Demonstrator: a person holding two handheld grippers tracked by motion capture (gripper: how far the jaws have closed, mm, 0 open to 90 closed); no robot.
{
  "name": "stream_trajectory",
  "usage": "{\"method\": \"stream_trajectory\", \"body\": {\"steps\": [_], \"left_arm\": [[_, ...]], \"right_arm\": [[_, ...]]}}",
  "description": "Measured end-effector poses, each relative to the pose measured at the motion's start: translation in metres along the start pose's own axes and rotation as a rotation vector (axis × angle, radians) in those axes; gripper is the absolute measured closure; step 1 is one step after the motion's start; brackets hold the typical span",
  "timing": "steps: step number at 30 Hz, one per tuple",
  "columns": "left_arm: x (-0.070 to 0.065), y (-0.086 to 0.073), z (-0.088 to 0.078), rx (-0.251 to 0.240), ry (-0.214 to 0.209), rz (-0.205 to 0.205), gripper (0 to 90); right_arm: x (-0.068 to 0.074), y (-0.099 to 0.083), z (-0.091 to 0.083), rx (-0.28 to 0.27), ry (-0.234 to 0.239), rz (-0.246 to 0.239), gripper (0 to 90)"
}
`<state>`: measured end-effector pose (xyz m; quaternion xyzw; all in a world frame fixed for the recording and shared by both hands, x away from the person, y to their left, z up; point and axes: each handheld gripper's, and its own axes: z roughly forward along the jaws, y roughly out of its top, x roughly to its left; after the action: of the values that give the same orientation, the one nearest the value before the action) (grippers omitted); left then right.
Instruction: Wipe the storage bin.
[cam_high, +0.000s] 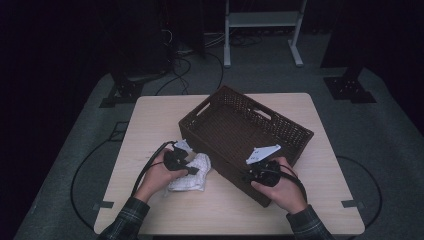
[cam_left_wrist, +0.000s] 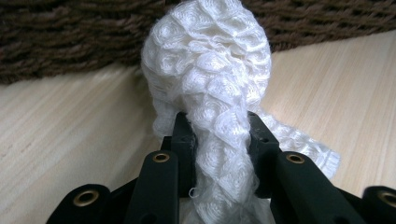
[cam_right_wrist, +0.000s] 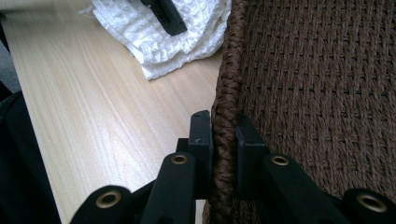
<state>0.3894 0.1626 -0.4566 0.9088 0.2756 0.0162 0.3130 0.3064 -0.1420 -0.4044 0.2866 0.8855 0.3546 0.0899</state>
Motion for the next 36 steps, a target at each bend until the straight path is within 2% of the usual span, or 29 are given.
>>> {"method": "stream_trajectory", "body": {"steps": [15,18,24,28,32,36], "left_arm": [[-0.009,0.009,-0.028,-0.163,0.023,0.034,69.4],[-0.012,0.010,-0.034,-0.200,0.019,0.026,69.5],[-0.020,0.017,-0.050,-0.254,0.033,0.056,69.5],[-0.026,0.019,-0.057,-0.290,0.019,0.061,69.5],[-0.030,0.020,-0.059,-0.294,0.019,0.072,69.5],[-0.030,0.021,-0.052,-0.271,0.018,0.074,69.5]], "right_arm": [[0.000,0.000,0.000,0.000,0.000,-0.001,80.0],[0.000,0.000,0.000,0.001,0.001,0.000,80.0],[0.000,0.000,0.000,0.001,-0.001,-0.002,80.1],[0.000,0.000,0.000,0.002,0.001,0.000,80.1],[0.000,0.000,0.000,0.003,0.001,0.000,80.1],[0.000,0.000,0.000,0.003,0.000,-0.001,80.1]]}}
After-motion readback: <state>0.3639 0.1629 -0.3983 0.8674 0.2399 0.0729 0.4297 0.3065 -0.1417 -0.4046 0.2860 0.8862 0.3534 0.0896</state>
